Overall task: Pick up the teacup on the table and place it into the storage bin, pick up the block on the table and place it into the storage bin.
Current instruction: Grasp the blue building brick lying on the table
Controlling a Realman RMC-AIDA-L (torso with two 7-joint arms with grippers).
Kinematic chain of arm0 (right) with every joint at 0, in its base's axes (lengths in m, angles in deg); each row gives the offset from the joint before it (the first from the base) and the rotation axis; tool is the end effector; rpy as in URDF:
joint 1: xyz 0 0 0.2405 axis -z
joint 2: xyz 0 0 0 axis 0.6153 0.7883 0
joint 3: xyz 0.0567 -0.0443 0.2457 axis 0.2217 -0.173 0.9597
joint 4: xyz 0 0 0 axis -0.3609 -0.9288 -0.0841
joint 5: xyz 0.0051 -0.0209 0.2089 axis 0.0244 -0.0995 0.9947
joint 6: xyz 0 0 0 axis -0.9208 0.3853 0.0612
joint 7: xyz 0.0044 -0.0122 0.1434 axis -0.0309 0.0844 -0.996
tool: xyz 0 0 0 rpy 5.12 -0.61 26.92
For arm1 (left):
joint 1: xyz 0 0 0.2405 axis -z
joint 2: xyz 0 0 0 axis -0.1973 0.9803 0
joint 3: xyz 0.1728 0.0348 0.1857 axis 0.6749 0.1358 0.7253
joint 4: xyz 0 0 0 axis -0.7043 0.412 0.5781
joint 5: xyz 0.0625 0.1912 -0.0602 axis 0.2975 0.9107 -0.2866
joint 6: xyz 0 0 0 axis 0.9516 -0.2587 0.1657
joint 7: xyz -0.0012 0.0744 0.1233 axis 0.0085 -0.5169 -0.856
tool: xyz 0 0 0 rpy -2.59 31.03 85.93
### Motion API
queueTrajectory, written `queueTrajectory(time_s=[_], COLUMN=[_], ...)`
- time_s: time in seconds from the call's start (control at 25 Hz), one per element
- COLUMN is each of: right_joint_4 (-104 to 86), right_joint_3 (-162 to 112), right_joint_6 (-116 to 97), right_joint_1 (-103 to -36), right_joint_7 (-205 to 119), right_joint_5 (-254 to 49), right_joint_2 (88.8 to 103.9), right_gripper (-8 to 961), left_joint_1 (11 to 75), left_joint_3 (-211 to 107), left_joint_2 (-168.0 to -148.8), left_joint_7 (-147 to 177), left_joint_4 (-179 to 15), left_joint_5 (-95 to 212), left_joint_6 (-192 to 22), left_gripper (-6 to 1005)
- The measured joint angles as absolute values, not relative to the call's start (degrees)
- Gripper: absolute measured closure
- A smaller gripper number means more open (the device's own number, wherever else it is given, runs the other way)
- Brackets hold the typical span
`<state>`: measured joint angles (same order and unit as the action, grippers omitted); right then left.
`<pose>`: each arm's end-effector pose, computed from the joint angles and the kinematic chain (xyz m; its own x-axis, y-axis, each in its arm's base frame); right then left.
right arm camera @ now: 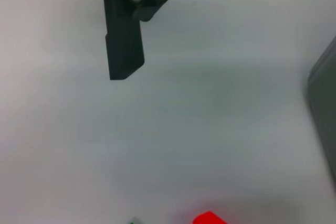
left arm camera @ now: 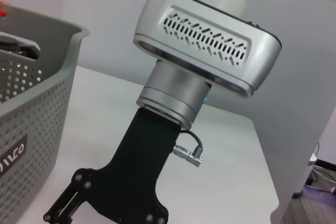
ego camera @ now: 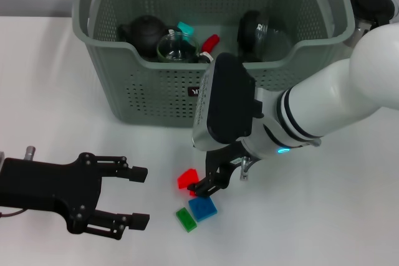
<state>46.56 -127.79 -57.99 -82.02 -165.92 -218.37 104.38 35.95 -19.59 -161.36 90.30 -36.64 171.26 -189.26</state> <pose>0.1214 0.3417 -0.1367 0.9681 -0.0310 0.2486 0.0134 -0.9845 -0.1749 -0.2758 0.2638 0.0294 0.8647 0.2962 0.4058 0.2939 -0.9533 0.0697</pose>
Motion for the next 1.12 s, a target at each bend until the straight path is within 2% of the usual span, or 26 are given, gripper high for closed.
queueTrajectory(time_s=[0.76, 1.12], right_joint_4=[45.3, 48.8], right_joint_3=[-129.6, -128.9], right_joint_6=[-57.0, -57.9], right_joint_1=[-81.8, -80.3], right_joint_7=[-166.0, -166.1], right_joint_5=[-218.0, -217.9], right_joint_2=[104.61, 104.16], right_gripper=[73, 73], left_joint_1=[35.8, 35.7], left_joint_3=[-19.6, -19.6], left_joint_2=[-161.53, -161.54], left_joint_7=[90.2, 90.4], left_joint_4=[-36.7, -36.7], left_joint_5=[171.3, 171.3], left_joint_6=[-189.3, -189.5], left_gripper=[190, 190])
